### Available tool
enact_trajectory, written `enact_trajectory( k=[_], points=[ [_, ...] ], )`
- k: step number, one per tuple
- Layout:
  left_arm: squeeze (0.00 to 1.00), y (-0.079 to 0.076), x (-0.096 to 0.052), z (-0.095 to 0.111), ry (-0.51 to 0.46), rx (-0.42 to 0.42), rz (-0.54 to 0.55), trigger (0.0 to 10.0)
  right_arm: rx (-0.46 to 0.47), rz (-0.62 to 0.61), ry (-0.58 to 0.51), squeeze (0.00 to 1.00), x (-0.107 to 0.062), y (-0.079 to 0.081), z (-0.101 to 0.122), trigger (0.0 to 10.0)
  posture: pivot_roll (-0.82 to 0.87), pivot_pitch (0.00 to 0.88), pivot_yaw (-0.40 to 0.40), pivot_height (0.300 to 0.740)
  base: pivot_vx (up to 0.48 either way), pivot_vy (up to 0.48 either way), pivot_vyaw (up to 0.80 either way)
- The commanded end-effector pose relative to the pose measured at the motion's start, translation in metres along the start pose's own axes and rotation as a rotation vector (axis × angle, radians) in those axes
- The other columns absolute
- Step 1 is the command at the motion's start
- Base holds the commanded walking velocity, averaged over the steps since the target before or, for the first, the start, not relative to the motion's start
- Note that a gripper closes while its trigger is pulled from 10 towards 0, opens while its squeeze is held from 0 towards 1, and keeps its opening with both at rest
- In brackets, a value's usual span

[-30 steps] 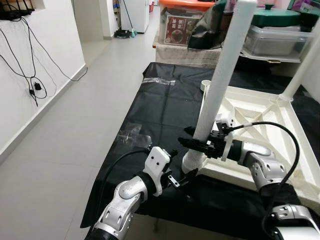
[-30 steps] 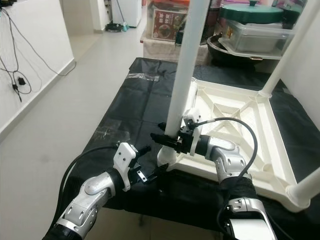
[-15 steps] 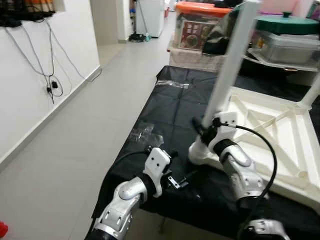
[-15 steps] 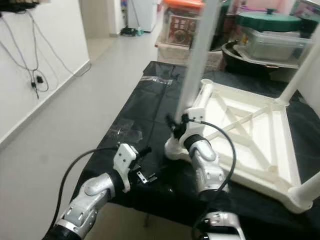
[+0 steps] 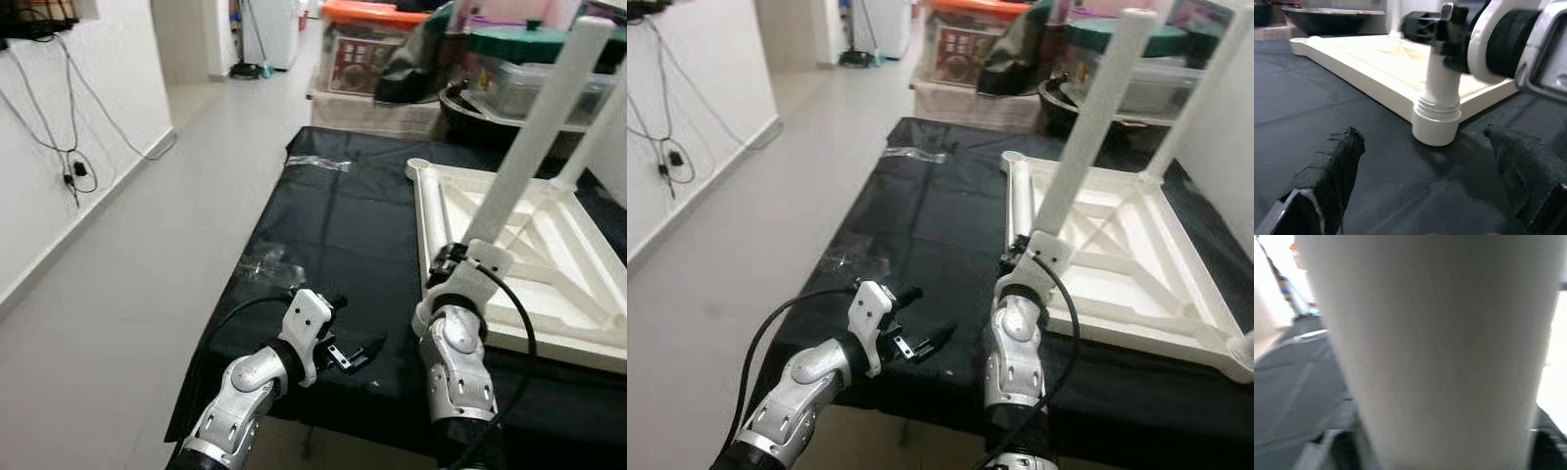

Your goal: Building children table

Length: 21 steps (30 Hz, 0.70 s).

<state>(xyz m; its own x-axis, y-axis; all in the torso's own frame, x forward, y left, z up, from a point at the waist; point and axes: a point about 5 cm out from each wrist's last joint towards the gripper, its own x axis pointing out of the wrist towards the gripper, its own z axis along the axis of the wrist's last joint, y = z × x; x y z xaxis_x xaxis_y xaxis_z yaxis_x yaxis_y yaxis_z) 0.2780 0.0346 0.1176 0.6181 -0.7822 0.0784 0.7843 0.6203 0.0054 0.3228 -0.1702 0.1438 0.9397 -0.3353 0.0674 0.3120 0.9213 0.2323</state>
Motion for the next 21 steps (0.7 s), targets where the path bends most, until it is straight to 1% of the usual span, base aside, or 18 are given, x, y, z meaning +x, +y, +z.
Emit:
enact_trajectory(
  k=[1, 2, 3, 5, 7, 9, 11, 12, 13, 14, 16, 17, 18, 19, 20, 21],
  points=[
    [0.0, -0.001, 0.001, -0.001, 0.007, 0.008, -0.003, 10.0, -0.002, 0.1, -0.043, 0.65, 0.003, -0.003, 0.005, 10.0, 0.06, 0.0, -0.068, 0.74, 0.0, 0.0, 0.0],
    [0.0, 0.0, 0.001, -0.001, 0.007, 0.008, -0.003, 10.0, 0.03, 0.189, -0.033, 0.0, 0.007, -0.006, 0.008, 10.0, 0.06, 0.0, -0.07, 0.74, 0.0, 0.0, 0.0],
    [0.0, 0.0, 0.001, -0.001, 0.007, 0.008, -0.003, 10.0, 0.057, 0.252, -0.027, 0.0, 0.01, -0.008, 0.01, 10.0, 0.06, 0.0, -0.07, 0.74, 0.0, 0.0, 0.0],
    [0.0, 0.0, 0.001, -0.001, 0.007, 0.008, -0.003, 10.0, 0.057, 0.252, -0.027, 0.0, 0.01, -0.008, 0.01, 10.0, 0.06, 0.0, -0.07, 0.74, 0.0, 0.0, 0.0],
    [0.0, 0.0, 0.001, -0.001, 0.007, 0.007, -0.004, 10.0, 0.068, 0.483, 0.022, 0.0, 0.016, -0.017, 0.017, 10.0, 0.06, 0.0, -0.064, 0.74, 0.0, 0.0, 0.0],
    [0.0, 0.0, 0.001, -0.001, 0.007, 0.007, -0.004, 10.0, 0.068, 0.483, 0.022, 0.0, 0.016, -0.017, 0.017, 10.0, 0.06, 0.0, -0.064, 0.74, 0.0, 0.0, 0.0],
    [0.0, 0.0, 0.002, -0.001, 0.007, 0.008, -0.005, 10.0, 0.027, 0.775, 0.1, 0.0, 0.016, -0.027, 0.027, 10.0, 0.06, 0.0, -0.059, 0.74, 0.0, 0.0, 0.0],
    [0.0, 0.0, 0.002, -0.001, 0.007, 0.008, -0.006, 10.0, 0.016, 0.867, 0.127, 0.0, 0.016, -0.029, 0.03, 10.0, 0.06, 0.0, -0.059, 0.74, 0.0, 0.0, 0.0],
    [0.0, 0.0, 0.002, -0.001, 0.007, 0.008, -0.006, 10.0, 0.016, 0.867, 0.127, 0.0, 0.016, -0.029, 0.03, 10.0, 0.06, 0.0, -0.059, 0.74, 0.0, 0.0, 0.0],
    [0.0, 0.001, 0.002, -0.001, 0.007, 0.008, -0.005, 10.0, 0.004, 0.932, 0.156, 0.0, 0.018, -0.029, 0.031, 10.0, 0.06, 0.0, -0.066, 0.74, 0.0, 0.0, 0.0],
    [0.0, 0.001, 0.002, -0.001, 0.008, 0.009, -0.004, 10.0, -0.056, 1.098, 0.224, 0.0, 0.02, -0.022, 0.03, 10.0, 0.07, 0.0, -0.067, 0.74, 0.0, 0.0, 0.0],
    [0.0, 0.001, 0.002, -0.001, 0.008, 0.009, -0.004, 10.0, -0.056, 1.098, 0.224, 0.0, 0.02, -0.022, 0.03, 10.0, 0.07, 0.0, -0.067, 0.74, 0.0, 0.0, 0.0],
    [0.0, 0.001, 0.002, -0.001, 0.008, 0.01, -0.004, 10.0, -0.071, 1.197, 0.257, 0.0, 0.019, -0.016, 0.03, 10.0, 0.07, 0.0, -0.067, 0.74, 0.0, 0.0, 0.0],
    [0.0, 0.001, 0.002, -0.001, 0.008, 0.01, -0.004, 10.0, -0.071, 1.197, 0.257, 0.0, 0.019, -0.016, 0.03, 10.0, 0.07, 0.0, -0.067, 0.74, 0.0, 0.0, 0.0],
    [0.0, 0.001, 0.002, -0.002, 0.009, 0.01, -0.004, 10.0, -0.094, 1.279, 0.284, 0.0, 0.019, -0.008, 0.029, 10.0, 0.08, 0.0, -0.076, 0.74, 0.0, 0.0, 0.0],
    [0.0, 0.001, 0.002, -0.002, 0.009, 0.01, -0.004, 10.0, -0.094, 1.279, 0.284, 0.0, 0.019, -0.008, 0.029, 10.0, 0.08, 0.0, -0.076, 0.74, 0.0, 0.0, 0.0]
  ],
)
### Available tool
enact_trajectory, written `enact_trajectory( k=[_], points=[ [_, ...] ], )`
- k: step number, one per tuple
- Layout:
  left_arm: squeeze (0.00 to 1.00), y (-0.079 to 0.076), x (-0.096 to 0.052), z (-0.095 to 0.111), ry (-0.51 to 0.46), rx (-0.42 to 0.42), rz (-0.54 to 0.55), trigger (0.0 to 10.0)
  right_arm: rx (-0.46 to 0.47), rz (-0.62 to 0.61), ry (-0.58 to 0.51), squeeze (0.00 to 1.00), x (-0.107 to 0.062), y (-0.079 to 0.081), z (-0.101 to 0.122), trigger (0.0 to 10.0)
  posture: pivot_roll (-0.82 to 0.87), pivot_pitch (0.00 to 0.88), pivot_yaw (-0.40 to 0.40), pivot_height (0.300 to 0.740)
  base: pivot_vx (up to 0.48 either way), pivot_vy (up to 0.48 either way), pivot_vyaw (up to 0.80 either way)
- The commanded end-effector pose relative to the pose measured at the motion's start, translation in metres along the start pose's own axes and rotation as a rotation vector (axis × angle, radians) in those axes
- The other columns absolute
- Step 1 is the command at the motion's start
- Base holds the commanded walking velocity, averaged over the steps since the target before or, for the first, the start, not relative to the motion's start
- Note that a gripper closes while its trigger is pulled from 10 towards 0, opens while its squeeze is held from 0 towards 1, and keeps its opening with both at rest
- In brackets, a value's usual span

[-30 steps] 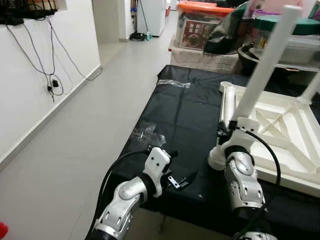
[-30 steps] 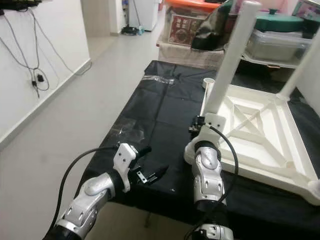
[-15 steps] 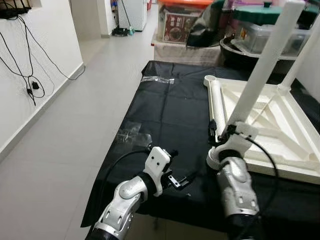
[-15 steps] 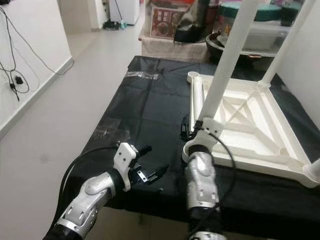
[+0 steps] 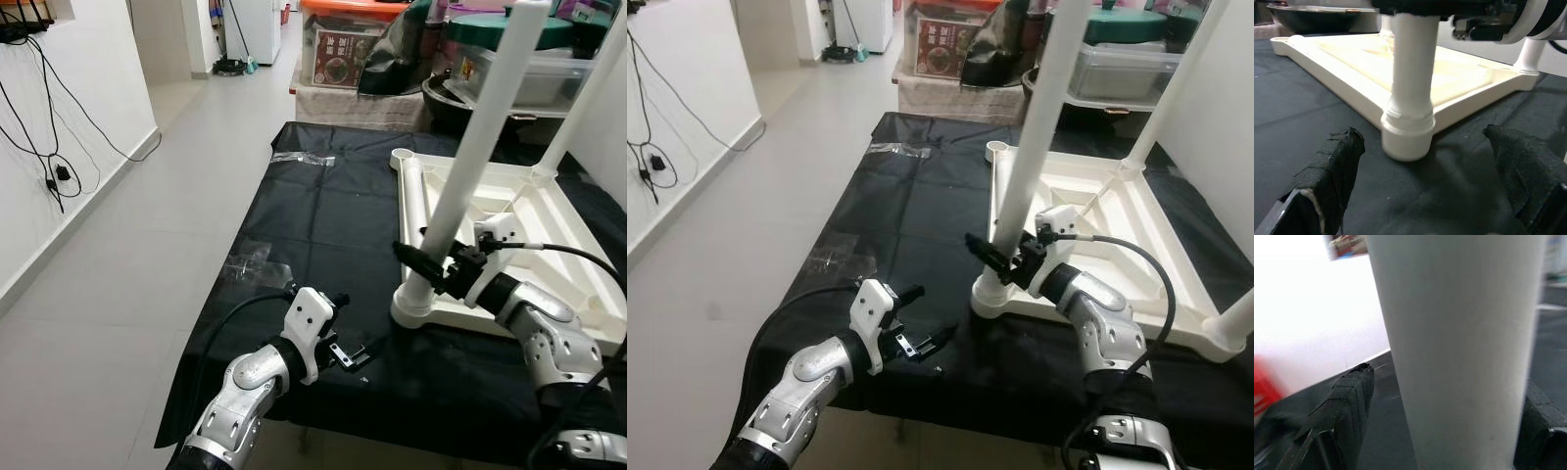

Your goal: Building children table

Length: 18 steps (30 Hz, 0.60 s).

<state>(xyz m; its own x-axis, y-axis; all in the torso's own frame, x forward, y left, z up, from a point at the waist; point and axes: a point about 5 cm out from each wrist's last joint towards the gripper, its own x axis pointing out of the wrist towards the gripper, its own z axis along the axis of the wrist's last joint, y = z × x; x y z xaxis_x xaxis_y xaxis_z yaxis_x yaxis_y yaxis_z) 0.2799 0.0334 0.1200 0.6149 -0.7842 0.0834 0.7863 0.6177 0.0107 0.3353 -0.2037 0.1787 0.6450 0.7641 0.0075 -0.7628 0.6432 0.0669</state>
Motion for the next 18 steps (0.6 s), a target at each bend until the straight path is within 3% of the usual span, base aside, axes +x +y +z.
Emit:
enact_trajectory(
  k=[1, 4, 5, 6, 13, 15, 17, 18],
  points=[
    [0.0, 0.0, 0.0, -0.004, 0.016, 0.005, -0.001, 10.0, -0.001, 0.219, 0.08, 0.0, 0.024, 0.016, -0.01, 10.0, 0.1, 0.0, -0.08, 0.74, 0.0, 0.0, 0.0],
    [0.0, -0.001, -0.001, -0.005, 0.016, 0.006, -0.001, 10.0, -0.003, 0.262, 0.096, 0.0, 0.028, 0.019, -0.01, 10.0, 0.1, 0.0, -0.08, 0.74, 0.0, 0.0, 0.0],
    [0.0, -0.001, -0.001, -0.005, 0.017, 0.007, -0.001, 10.0, -0.004, 0.298, 0.112, 0.0, 0.032, 0.022, -0.011, 9.1, 0.1, 0.0, -0.082, 0.74, 0.0, 0.0, 0.0],
    [0.0, -0.001, -0.001, -0.005, 0.017, 0.007, -0.001, 10.0, 0.0, 0.316, 0.119, 0.0, 0.035, 0.024, -0.013, 0.0, 0.1, 0.0, -0.082, 0.74, 0.0, 0.0, 0.0],
    [0.0, -0.002, -0.001, -0.005, 0.018, 0.007, -0.001, 10.0, -0.011, 0.292, 0.082, 0.0, 0.039, 0.023, -0.011, 0.0, 0.1, 0.0, -0.086, 0.74, 0.0, 0.0, 0.0],
    [0.0, -0.002, -0.001, -0.005, 0.018, 0.006, -0.001, 10.0, -0.026, 0.227, 0.049, 0.0, 0.039, 0.019, -0.01, 0.0, 0.1, 0.0, -0.086, 0.74, 0.0, 0.0, 0.0],
    [0.0, -0.002, -0.002, -0.005, 0.019, 0.002, -0.002, 10.0, -0.048, -0.146, -0.023, 0.0, 0.032, 0.001, -0.008, 0.0, 0.09, 0.0, -0.083, 0.74, 0.0, 0.0, 0.0],
    [0.0, -0.002, -0.002, -0.005, 0.019, 0.002, -0.002, 10.0, -0.048, -0.146, -0.023, 0.0, 0.032, 0.001, -0.008, 0.0, 0.09, 0.0, -0.083, 0.74, 0.0, 0.0, 0.0]
  ],
)
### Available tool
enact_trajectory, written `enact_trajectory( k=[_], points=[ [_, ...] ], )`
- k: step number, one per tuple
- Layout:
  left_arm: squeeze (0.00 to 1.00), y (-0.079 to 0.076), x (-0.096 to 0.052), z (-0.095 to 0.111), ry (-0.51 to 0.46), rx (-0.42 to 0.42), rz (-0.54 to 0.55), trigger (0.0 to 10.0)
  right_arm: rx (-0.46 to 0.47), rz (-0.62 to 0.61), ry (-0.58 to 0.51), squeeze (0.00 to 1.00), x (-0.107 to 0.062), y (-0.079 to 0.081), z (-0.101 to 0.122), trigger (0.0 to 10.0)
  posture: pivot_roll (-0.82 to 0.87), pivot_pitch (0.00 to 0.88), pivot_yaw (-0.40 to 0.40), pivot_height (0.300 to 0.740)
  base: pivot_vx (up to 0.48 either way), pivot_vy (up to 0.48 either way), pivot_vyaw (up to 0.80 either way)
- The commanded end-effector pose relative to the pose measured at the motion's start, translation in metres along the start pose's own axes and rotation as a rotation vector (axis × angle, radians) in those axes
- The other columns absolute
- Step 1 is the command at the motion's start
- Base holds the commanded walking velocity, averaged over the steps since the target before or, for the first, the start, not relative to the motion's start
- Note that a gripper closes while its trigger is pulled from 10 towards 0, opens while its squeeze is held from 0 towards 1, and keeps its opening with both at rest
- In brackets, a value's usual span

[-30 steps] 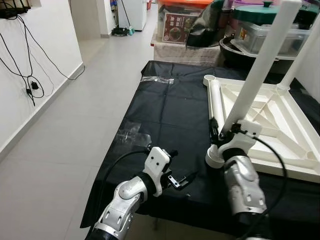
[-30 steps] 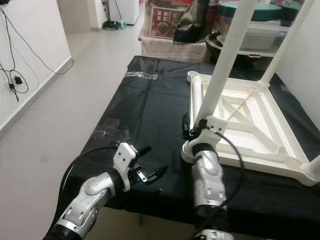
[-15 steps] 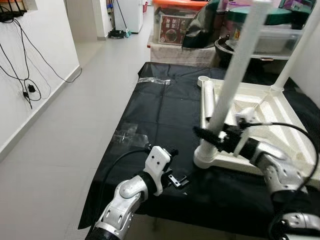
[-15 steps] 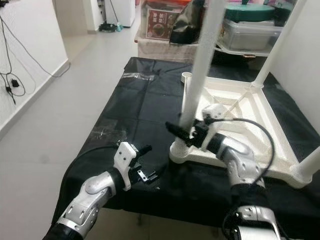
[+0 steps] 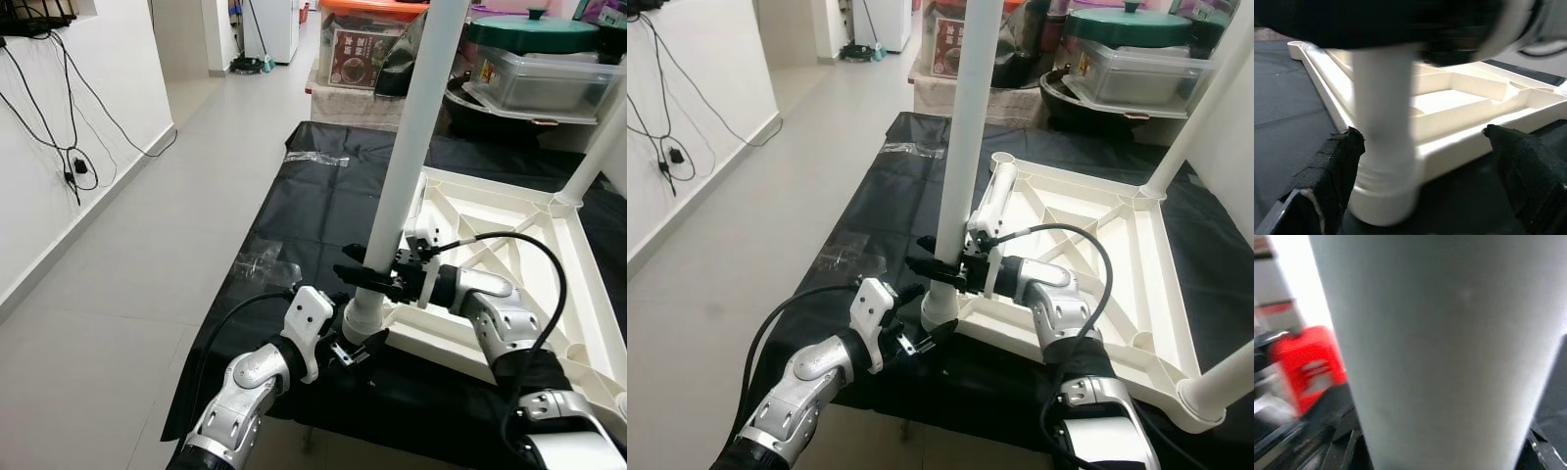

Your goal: Building children table

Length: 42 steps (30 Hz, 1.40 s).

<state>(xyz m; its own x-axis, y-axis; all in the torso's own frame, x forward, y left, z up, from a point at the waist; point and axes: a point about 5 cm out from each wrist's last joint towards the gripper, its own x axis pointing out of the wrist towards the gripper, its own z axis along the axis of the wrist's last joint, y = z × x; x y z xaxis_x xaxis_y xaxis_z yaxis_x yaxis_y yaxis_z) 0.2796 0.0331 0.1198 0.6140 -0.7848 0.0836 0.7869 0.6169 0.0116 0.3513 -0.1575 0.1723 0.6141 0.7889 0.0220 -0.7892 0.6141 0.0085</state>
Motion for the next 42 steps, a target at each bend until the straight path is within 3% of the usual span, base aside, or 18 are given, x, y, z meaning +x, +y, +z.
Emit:
enact_trajectory(
  k=[1, 4, 7, 9, 11, 16, 18, 19, 21, 22, 24, 25, 29, 31, 33, 36, 37, 42],
  points=[
    [0.0, -0.001, -0.003, -0.005, 0.02, -0.001, -0.001, 10.0, 0.029, -0.389, -0.038, 0.0, -0.021, -0.022, -0.002, 0.0, 0.08, 0.0, -0.078, 0.74, 0.0, 0.0, 0.0],
    [0.0, -0.001, -0.003, -0.005, 0.02, -0.002, -0.001, 10.0, 0.047, -0.508, -0.055, 0.0, -0.027, -0.025, -0.003, 0.0, 0.07, 0.0, -0.072, 0.74, 0.0, 0.0, 0.0],
    [0.0, -0.001, -0.003, -0.005, 0.019, 0.0, -0.003, 10.0, 0.078, -1.085, -0.036, 0.0, -0.059, -0.029, -0.018, 0.0, 0.06, 0.0, -0.065, 0.74, 0.0, 0.0, 0.0],
    [0.0, -0.001, -0.003, -0.005, 0.019, 0.0, -0.003, 10.0, 0.078, -1.085, -0.036, 0.0, -0.059, -0.029, -0.018, 0.0, 0.06, 0.0, -0.065, 0.74, 0.0, 0.0, 0.0],
    [0.0, -0.002, -0.002, -0.005, 0.018, 0.003, -0.003, 10.0, 0.093, -1.363, -0.029, 0.0, -0.073, -0.014, -0.033, 0.0, 0.07, 0.0, -0.072, 0.74, 0.0, 0.0, 0.0],
    [0.0, -0.002, -0.001, -0.004, 0.017, 0.005, -0.001, 10.0, 0.133, -1.481, -0.037, 0.0, -0.072, 0.001, -0.044, 0.0, 0.07, 0.0, -0.072, 0.74, 0.0, 0.0, 0.0],
    [0.0, -0.002, -0.001, -0.004, 0.017, 0.007, -0.001, 10.0, 0.183, -1.48, -0.056, 0.0, -0.051, 0.013, -0.048, 0.1, 0.07, 0.0, -0.071, 0.74, 0.0, 0.0, 0.0],
    [0.0, -0.002, -0.001, -0.004, 0.017, 0.007, -0.001, 10.0, 0.187, -1.405, -0.07, 0.0, -0.041, 0.015, -0.046, 10.0, 0.07, 0.0, -0.071, 0.74, 0.0, 0.0, 0.0],
    [0.0, -0.002, -0.001, -0.004, 0.017, 0.007, -0.001, 10.0, 0.187, -1.405, -0.07, 0.0, -0.041, 0.015, -0.046, 10.0, 0.07, 0.0, -0.071, 0.74, 0.0, 0.0, 0.0],
    [0.0, -0.002, -0.001, -0.004, 0.017, 0.006, -0.002, 10.0, 0.187, -1.305, -0.108, 1.0, -0.031, 0.017, -0.043, 10.0, 0.07, 0.0, -0.071, 0.74, 0.0, 0.0, 0.0],
    [0.0, -0.002, -0.001, -0.004, 0.017, 0.006, -0.003, 10.0, 0.163, -1.25, -0.147, 1.0, -0.027, 0.019, -0.038, 10.0, 0.07, 0.0, -0.07, 0.74, 0.0, 0.0, 0.0],
    [0.0, -0.001, -0.001, -0.004, 0.016, 0.006, -0.003, 10.0, 0.149, -1.202, -0.182, 0.0, -0.027, 0.016, -0.034, 10.0, 0.07, 0.0, -0.073, 0.74, 0.0, 0.0, 0.0],
    [0.0, -0.001, -0.001, -0.004, 0.014, 0.007, -0.002, 10.0, 0.122, -1.071, -0.246, 0.0, -0.036, 0.003, -0.025, 10.0, 0.07, 0.0, -0.073, 0.74, 0.0, 0.0, 0.0],
    [0.0, -0.001, -0.001, -0.004, 0.013, 0.005, -0.003, 10.0, 0.133, -0.873, -0.252, 0.0, -0.044, -0.01, -0.017, 10.0, 0.06, 0.0, -0.067, 0.74, 0.0, 0.0, 0.0],
    [0.0, -0.001, -0.001, -0.004, 0.013, 0.005, -0.003, 10.0, 0.133, -0.873, -0.252, 0.0, -0.044, -0.01, -0.017, 10.0, 0.06, 0.0, -0.067, 0.74, 0.0, 0.0, 0.0],
    [0.0, -0.001, -0.001, -0.004, 0.012, 0.005, -0.006, 10.0, 0.129, -0.49, -0.167, 0.0, -0.056, -0.022, -0.002, 10.0, 0.07, 0.0, -0.073, 0.74, 0.0, 0.0, 0.0],
    [0.0, -0.001, -0.001, -0.004, 0.012, 0.005, -0.006, 10.0, 0.129, -0.49, -0.167, 0.0, -0.056, -0.022, -0.002, 10.0, 0.07, 0.0, -0.073, 0.74, 0.0, 0.0, 0.0],
    [0.0, -0.001, -0.002, -0.002, -0.012, 0.015, 0.003, 10.0, 0.077, -0.136, -0.055, 0.0, -0.054, -0.018, 0.009, 10.0, 0.07, 0.0, -0.076, 0.74, 0.0, 0.0, 0.0]
  ],
)
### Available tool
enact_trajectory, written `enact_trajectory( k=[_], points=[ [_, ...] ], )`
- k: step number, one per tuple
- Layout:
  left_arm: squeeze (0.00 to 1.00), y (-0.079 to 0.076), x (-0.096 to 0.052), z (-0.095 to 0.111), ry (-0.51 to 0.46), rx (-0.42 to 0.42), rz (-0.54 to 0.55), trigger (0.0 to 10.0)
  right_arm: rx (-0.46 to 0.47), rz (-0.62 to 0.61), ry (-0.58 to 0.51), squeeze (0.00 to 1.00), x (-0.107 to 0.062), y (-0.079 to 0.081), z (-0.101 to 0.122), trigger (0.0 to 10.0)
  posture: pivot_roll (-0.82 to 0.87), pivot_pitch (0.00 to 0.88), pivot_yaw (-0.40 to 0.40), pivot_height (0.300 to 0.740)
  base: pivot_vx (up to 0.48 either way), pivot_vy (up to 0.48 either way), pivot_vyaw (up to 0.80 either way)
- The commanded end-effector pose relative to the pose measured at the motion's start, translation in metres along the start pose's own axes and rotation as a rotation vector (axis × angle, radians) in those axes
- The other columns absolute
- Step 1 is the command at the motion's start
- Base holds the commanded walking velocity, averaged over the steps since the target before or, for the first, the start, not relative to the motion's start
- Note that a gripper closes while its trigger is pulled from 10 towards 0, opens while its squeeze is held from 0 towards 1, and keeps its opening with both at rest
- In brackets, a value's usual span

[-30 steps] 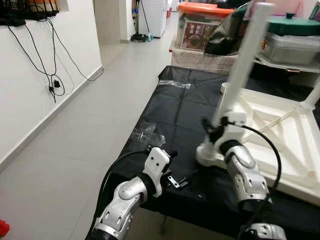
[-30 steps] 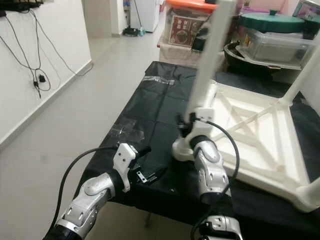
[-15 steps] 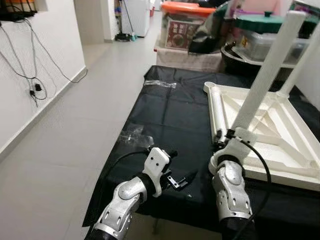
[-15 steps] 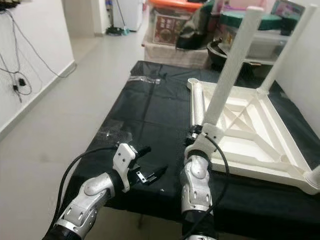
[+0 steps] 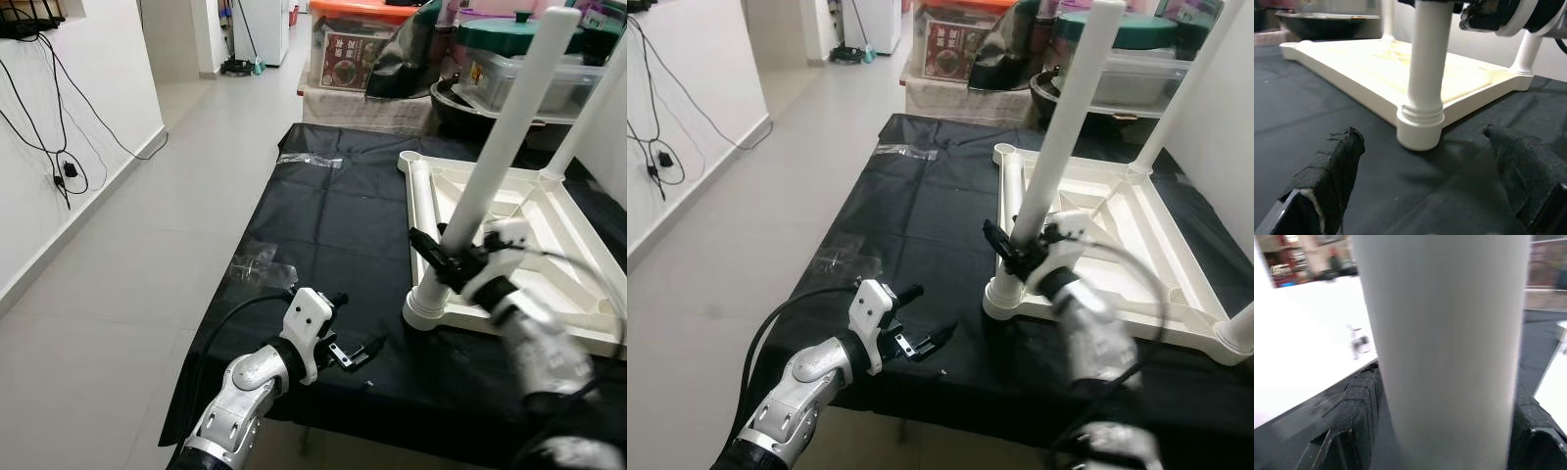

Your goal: Building children table

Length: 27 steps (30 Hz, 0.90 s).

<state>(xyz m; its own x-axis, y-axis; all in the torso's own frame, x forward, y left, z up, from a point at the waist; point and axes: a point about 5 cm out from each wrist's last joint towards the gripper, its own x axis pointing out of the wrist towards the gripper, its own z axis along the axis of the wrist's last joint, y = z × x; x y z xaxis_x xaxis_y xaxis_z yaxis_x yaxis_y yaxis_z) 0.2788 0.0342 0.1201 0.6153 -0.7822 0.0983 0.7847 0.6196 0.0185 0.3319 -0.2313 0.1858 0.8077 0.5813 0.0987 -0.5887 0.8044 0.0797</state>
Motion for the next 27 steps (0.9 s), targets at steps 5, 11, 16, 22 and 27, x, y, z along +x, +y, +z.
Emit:
enact_trajectory(
  k=[5, 11, 16, 22, 27],
  points=[
    [0.0, 0.0, -0.008, 0.012, -0.091, 0.101, 0.048, 10.0, -0.023, 0.316, 0.204, 0.0, 0.028, 0.021, -0.021, 10.0, 0.09, 0.0, -0.085, 0.74, 0.0, 0.0, 0.0],
    [0.0, 0.0, -0.015, 0.02, -0.124, 0.139, 0.094, 10.0, -0.025, 0.346, 0.256, 0.0, 0.035, 0.028, -0.034, 10.0, 0.1, 0.0, -0.091, 0.74, 0.0, 0.0, 0.0],
    [0.0, 0.003, -0.022, 0.022, -0.133, 0.154, 0.148, 10.0, -0.012, 0.279, 0.205, 0.0, 0.04, 0.029, -0.037, 0.0, 0.11, 0.0, -0.093, 0.74, 0.0, 0.0, 0.0],
    [0.0, 0.008, -0.025, 0.02, -0.129, 0.141, 0.209, 10.0, -0.033, -0.14, 0.075, 0.0, 0.043, 0.016, -0.039, 0.0, 0.11, 0.0, -0.097, 0.74, 0.0, 0.0, 0.0],
    [0.0, 0.009, -0.026, 0.019, -0.118, 0.136, 0.214, 10.0, 0.009, -0.652, 0.007, 0.0, 0.024, 0.002, -0.04, 0.0, 0.09, 0.0, -0.08, 0.74, 0.0, 0.0, 0.0]
  ],
)
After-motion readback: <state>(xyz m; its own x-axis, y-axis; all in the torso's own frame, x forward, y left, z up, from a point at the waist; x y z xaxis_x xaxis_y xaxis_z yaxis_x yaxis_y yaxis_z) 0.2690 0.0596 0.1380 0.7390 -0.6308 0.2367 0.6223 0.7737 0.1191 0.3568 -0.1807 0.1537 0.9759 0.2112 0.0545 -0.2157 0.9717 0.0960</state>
